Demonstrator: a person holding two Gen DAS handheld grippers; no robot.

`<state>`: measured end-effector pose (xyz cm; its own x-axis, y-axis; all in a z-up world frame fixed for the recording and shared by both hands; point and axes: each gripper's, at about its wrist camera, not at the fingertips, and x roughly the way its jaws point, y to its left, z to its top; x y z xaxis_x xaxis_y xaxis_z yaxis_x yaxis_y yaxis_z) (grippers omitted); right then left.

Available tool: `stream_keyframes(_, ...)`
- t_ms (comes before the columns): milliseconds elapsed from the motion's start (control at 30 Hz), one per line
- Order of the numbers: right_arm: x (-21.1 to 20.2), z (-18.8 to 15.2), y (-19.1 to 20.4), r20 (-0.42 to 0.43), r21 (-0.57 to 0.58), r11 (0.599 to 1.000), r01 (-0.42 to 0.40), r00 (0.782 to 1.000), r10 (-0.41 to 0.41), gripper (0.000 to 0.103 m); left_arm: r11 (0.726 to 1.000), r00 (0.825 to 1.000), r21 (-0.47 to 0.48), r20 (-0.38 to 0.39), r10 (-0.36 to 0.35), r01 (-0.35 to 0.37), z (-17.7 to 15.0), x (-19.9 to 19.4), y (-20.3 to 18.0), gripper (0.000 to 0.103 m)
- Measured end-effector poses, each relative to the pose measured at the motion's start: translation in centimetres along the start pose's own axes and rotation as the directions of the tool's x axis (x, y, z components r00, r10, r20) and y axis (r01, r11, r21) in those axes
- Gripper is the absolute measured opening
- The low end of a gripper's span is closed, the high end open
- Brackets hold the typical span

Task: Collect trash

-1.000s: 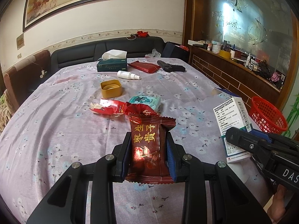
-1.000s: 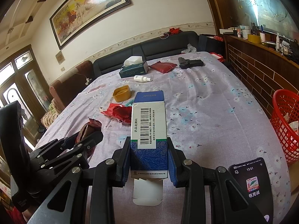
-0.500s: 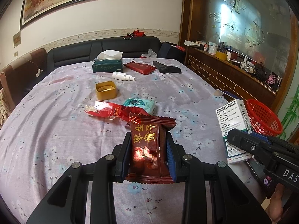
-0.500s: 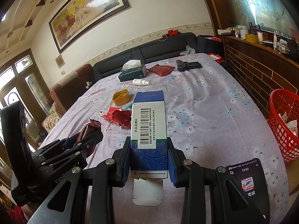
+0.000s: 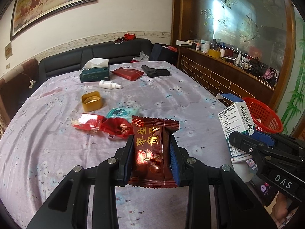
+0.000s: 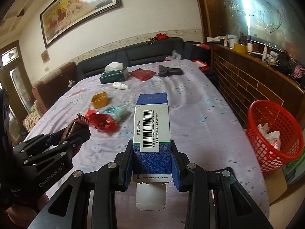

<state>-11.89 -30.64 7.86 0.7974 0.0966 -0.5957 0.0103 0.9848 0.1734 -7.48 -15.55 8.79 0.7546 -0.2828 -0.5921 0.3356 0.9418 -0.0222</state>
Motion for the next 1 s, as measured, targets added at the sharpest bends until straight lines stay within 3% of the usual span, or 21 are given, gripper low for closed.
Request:
stream_keyframes(700,-1.1,0.0,-3.8,0.016,0.074,0.997,-0.02,1.0,0.019,0.037,0.997,0.999,0.067,-0.022,-0.031,0.032,1.0,0.8,-3.5,0.032)
stream_keyframes(867,-4.3,1.1,-8.5,0.079,0.177,0.984,-0.026,0.997,0.012,0.037,0.986,0.994,0.121,-0.029,-0.109,0.111,2.6,0.3,-6.4,0.032)
stream_keyframes(1000,-7.5,1.6,-13.5,0.128,0.258,0.966,0.019,0.99,-0.054,0.037,0.961,0.971,0.144,-0.071,-0.226,0.234,4.6,0.5,-9.6,0.032)
